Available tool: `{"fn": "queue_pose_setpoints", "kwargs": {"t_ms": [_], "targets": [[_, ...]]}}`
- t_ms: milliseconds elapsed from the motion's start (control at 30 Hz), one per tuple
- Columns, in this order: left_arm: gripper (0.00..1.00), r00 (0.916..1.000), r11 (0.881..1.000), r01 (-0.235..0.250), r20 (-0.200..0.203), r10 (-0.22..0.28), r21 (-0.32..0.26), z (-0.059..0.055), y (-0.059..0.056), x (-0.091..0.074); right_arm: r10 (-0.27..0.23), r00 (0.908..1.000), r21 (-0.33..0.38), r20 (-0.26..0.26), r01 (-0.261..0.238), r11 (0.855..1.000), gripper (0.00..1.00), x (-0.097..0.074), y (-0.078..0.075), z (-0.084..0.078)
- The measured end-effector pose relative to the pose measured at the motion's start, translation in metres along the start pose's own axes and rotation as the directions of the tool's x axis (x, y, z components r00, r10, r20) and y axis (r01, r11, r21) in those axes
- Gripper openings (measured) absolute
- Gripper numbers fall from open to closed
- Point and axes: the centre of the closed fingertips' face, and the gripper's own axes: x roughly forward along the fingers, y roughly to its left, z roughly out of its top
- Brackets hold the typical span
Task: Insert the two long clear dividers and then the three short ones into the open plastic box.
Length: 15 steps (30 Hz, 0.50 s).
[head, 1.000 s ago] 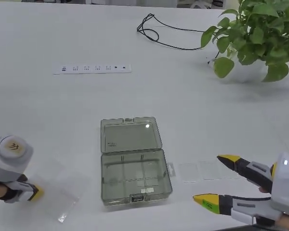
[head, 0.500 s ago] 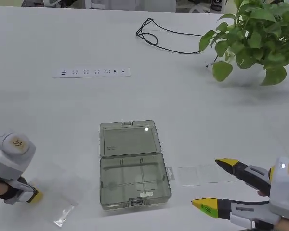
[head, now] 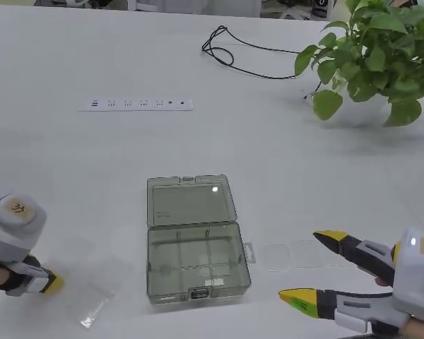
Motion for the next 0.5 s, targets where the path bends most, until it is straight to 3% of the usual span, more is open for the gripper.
{"fn": "queue_pose_setpoints", "kwargs": {"t_ms": [500], "targets": [[0.30,0.9967,0.997,0.038,0.075,-0.033,-0.067,0.001,-0.012,-0.006,0.005,1.0000,-0.010,-0.005,-0.005,1.000,0.77,0.001,0.003,0.004]]}}
